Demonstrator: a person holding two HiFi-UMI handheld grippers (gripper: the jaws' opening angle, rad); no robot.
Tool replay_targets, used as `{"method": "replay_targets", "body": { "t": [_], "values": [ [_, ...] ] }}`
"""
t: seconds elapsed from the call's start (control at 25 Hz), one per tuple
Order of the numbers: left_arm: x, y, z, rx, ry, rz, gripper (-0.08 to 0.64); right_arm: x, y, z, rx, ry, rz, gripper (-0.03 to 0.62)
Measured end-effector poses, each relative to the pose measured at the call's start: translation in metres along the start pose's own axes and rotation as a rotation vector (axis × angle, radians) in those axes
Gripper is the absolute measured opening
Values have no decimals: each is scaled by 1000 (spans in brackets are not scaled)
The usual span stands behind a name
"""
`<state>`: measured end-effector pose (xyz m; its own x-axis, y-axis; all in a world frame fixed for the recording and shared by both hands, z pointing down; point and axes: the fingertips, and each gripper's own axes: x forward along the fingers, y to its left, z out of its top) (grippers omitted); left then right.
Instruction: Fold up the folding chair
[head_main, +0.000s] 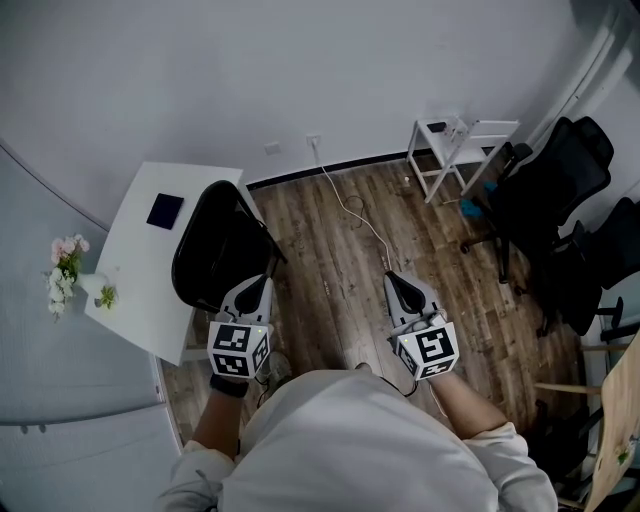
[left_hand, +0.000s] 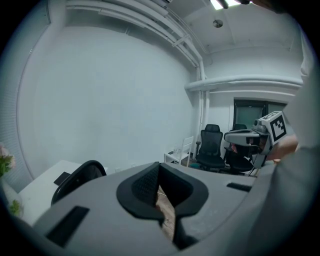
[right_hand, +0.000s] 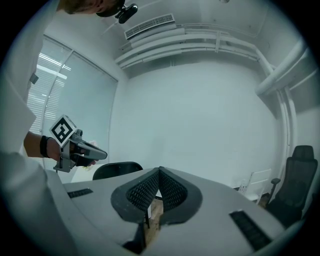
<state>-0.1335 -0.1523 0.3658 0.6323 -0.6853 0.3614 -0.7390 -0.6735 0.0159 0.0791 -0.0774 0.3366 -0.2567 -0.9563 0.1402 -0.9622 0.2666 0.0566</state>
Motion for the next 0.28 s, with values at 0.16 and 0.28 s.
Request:
{"method": "replay_targets", "body": {
  "t": [0.16,0.28],
  "values": [
    [0,-1,1,6,2,5,8,0,-2,0,-5,-1,3,17],
    [0,-2,3,10,5,5,8,-1,-4,2,-10,-2,3,17]
  ]
}}
